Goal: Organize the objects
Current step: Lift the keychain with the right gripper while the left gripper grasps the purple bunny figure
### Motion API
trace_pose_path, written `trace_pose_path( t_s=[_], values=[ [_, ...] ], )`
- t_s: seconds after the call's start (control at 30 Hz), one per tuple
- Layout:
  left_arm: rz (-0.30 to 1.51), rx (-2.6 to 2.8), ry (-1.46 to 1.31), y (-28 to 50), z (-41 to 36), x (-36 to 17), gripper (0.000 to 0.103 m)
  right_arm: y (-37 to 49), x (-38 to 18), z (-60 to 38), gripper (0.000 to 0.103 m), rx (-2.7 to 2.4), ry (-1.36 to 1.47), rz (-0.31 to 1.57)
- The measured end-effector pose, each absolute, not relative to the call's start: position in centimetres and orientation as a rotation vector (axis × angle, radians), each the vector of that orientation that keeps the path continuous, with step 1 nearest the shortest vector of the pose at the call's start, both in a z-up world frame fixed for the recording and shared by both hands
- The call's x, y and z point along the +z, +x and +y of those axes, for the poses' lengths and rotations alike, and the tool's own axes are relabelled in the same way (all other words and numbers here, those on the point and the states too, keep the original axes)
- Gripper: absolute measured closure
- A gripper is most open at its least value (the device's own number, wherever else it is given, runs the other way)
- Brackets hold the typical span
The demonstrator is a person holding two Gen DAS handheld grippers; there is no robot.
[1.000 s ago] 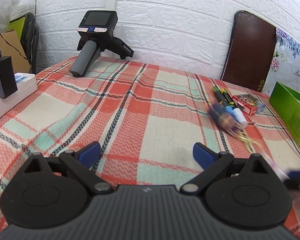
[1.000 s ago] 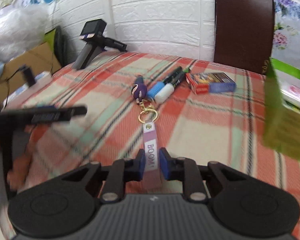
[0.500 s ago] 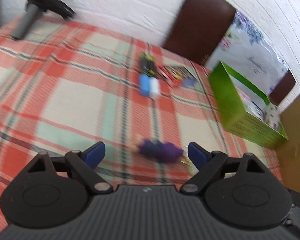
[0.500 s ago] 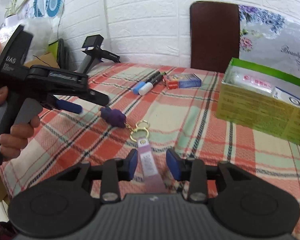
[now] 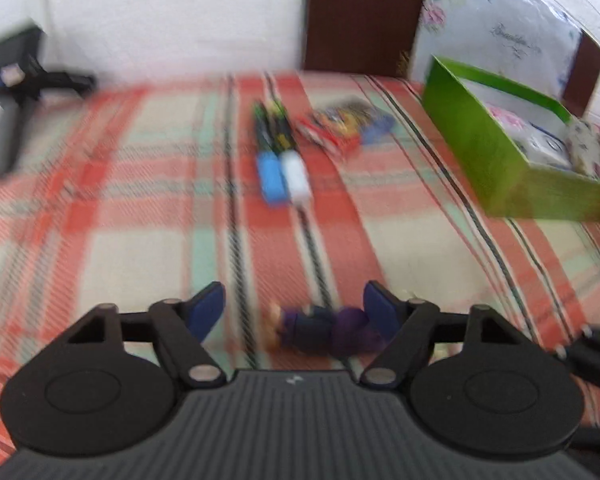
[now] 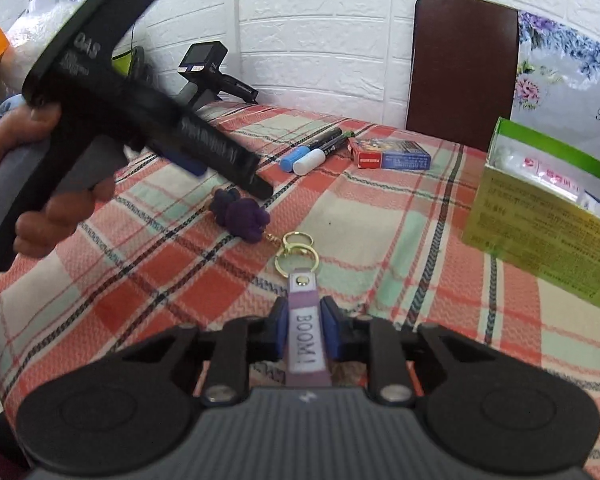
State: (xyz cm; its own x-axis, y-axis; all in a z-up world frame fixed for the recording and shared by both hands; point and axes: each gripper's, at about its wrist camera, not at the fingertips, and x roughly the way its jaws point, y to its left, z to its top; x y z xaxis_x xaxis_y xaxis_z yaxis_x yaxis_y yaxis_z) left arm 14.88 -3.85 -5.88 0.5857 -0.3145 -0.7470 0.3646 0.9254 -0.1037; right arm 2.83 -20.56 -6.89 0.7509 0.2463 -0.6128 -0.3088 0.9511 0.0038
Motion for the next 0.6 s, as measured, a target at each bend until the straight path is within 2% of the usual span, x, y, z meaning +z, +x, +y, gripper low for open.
trace_pose_path(
  t_s=[0.07, 0.3, 0.37, 0.43, 0.6],
  values=[
    [0.928, -0.408, -0.020, 14.6, -3.0, -6.2, 0.029, 3.3, -7.0, -20.8, 0.084, 0.285, -0.070, 0.654],
    [0.927, -0.471, -0.041, 11.0, -3.3, -5.2, 0.027, 5.1, -7.3, -20.6, 0.084, 0.269, 0.005, 0.645],
    [0.867, -0.451, 0.012, 10.6, -3.2, -4.3, 0.017, 5.0, -7.2, -20.7, 0.080, 0.284, 0.019, 0.650],
    [0.835, -0.433, 0.058, 10.5, -3.2, -3.9, 0.014, 4.6, -7.2, -20.9, 0.077, 0.292, 0.029, 0.652],
    [0.895, -0.467, 0.101, 11.2, -4.0, -5.1, 0.016, 4.0, -7.2, -20.8, 0.071, 0.292, 0.039, 0.655]
  ],
)
